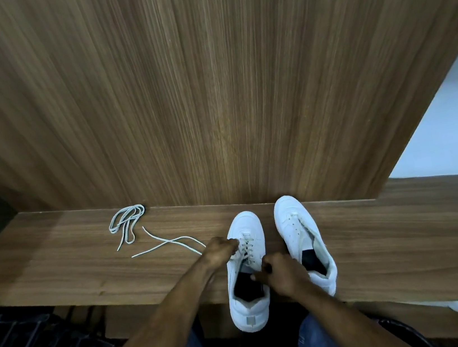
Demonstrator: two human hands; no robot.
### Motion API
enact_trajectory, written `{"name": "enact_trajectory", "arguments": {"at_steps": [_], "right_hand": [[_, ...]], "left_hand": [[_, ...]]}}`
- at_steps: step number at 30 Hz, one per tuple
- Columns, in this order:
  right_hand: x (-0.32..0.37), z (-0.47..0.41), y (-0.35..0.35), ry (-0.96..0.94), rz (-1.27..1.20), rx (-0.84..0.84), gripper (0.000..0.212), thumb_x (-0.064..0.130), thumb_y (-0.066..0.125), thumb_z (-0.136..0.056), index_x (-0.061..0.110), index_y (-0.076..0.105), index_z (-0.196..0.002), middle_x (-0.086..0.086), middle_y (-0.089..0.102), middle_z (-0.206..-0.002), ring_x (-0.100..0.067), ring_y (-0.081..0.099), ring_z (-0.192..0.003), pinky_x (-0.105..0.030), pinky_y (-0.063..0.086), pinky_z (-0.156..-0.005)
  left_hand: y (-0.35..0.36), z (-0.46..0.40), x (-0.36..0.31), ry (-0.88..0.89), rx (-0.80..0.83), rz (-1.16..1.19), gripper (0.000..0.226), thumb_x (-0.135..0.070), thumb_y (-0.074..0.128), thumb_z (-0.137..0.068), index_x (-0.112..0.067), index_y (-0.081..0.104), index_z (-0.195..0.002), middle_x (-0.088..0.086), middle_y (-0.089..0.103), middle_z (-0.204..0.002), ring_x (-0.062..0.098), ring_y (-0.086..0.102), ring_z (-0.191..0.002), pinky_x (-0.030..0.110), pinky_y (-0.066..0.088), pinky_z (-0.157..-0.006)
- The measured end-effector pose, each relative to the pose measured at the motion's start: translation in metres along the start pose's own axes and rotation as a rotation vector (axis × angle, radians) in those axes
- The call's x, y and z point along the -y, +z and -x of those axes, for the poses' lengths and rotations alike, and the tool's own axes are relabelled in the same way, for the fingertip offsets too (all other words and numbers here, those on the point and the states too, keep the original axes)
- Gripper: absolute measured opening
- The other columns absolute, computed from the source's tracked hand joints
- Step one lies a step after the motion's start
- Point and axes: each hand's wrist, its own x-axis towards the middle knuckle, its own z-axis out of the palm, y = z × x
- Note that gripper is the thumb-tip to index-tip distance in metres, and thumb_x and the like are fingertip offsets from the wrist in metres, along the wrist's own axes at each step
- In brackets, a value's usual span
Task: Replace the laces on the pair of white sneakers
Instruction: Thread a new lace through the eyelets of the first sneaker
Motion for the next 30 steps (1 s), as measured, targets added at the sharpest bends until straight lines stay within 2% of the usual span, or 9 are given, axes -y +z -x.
{"name": "enact_trajectory", "arguments": {"at_steps": [3, 6, 8, 11, 13, 17, 20, 26, 30], "right_hand": [[0.004, -0.009, -0.014, -0.002, -0.216, 0.012, 0.031, 0.046, 0.07, -0.081, 0.026, 0.054, -0.064, 0.011, 0.059, -0.065, -0.009, 0.058, -0.068, -0.031, 0.047, -0.067], [0.024, -0.019, -0.036, -0.06, -0.58, -0.067, 0.012, 0.025, 0.073, -0.082, 0.022, 0.062, -0.079, -0.002, 0.062, -0.067, -0.02, 0.061, -0.064, -0.044, 0.056, -0.068], [0.044, -0.023, -0.054, -0.132, -0.734, -0.073, 0.012, 0.01, 0.069, -0.086, 0.017, 0.06, -0.087, -0.006, 0.058, -0.065, -0.018, 0.056, -0.058, -0.035, 0.052, -0.054], [0.067, -0.024, -0.074, -0.165, -0.756, -0.053, 0.014, 0.007, 0.061, -0.092, 0.013, 0.056, -0.08, -0.006, 0.06, -0.063, -0.014, 0.053, -0.052, -0.026, 0.045, -0.05], [0.067, -0.027, -0.08, -0.097, -0.785, -0.081, 0.02, 0.008, 0.056, -0.094, 0.011, 0.057, -0.074, -0.01, 0.06, -0.064, -0.016, 0.052, -0.049, -0.026, 0.045, -0.049], [0.039, -0.032, -0.08, 0.213, -1.059, -0.17, 0.015, 0.01, 0.053, -0.095, 0.008, 0.058, -0.08, -0.011, 0.059, -0.065, -0.016, 0.053, -0.048, -0.033, 0.055, -0.057], [0.014, -0.032, -0.077, 0.414, -1.208, -0.177, 0.011, 0.008, 0.048, -0.096, 0.007, 0.056, -0.089, -0.01, 0.057, -0.066, -0.018, 0.055, -0.053, -0.033, 0.057, -0.053], [0.024, -0.02, -0.063, 0.092, -0.903, -0.101, 0.03, -0.001, 0.057, -0.088, 0.018, 0.056, -0.112, -0.014, 0.066, -0.074, -0.013, 0.05, -0.042, -0.03, 0.05, -0.05], [0.043, -0.019, -0.049, -0.127, -0.641, 0.065, 0.007, 0.009, 0.059, -0.093, 0.014, 0.064, -0.094, -0.007, 0.063, -0.066, -0.011, 0.054, -0.043, -0.025, 0.046, -0.046]], "left_hand": [[-0.011, 0.0, -0.016, 0.055, -0.032, 0.072, 0.038, -0.036, 0.055, -0.095, -0.016, 0.056, -0.063, 0.001, 0.051, -0.061, 0.011, 0.044, -0.054, 0.023, 0.033, -0.05], [-0.027, 0.005, -0.043, 0.19, 0.034, 0.116, 0.033, -0.038, 0.055, -0.096, -0.014, 0.064, -0.075, 0.011, 0.056, -0.072, 0.017, 0.051, -0.065, 0.025, 0.041, -0.056], [-0.034, 0.009, -0.062, 0.258, 0.069, 0.136, 0.031, -0.032, 0.056, -0.096, -0.009, 0.062, -0.076, 0.012, 0.059, -0.077, 0.016, 0.054, -0.073, 0.026, 0.045, -0.065], [-0.041, 0.011, -0.082, 0.323, 0.025, 0.155, 0.034, -0.026, 0.06, -0.094, -0.015, 0.052, -0.063, -0.005, 0.056, -0.057, 0.001, 0.052, -0.056, 0.013, 0.043, -0.06], [-0.046, 0.009, -0.082, 0.339, -0.014, 0.146, 0.034, -0.028, 0.061, -0.093, -0.016, 0.052, -0.062, -0.013, 0.048, -0.049, -0.003, 0.046, -0.051, 0.009, 0.04, -0.057], [-0.062, 0.007, -0.062, 0.31, -0.052, 0.208, 0.029, -0.028, 0.064, -0.091, -0.013, 0.058, -0.067, -0.002, 0.054, -0.065, 0.006, 0.05, -0.067, 0.016, 0.04, -0.071], [-0.066, 0.006, -0.035, 0.298, -0.097, 0.162, 0.033, -0.027, 0.061, -0.093, -0.015, 0.056, -0.062, 0.003, 0.059, -0.066, 0.007, 0.047, -0.059, 0.022, 0.037, -0.066], [-0.042, 0.008, -0.011, 0.368, -0.007, 0.088, 0.026, -0.024, 0.063, -0.092, -0.012, 0.058, -0.069, 0.001, 0.058, -0.057, 0.004, 0.048, -0.05, 0.021, 0.04, -0.054], [-0.022, 0.0, -0.013, 0.368, 0.047, 0.013, 0.027, -0.03, 0.067, -0.088, -0.025, 0.063, -0.063, -0.002, 0.059, -0.058, 0.014, 0.054, -0.058, 0.032, 0.045, -0.058]]}}
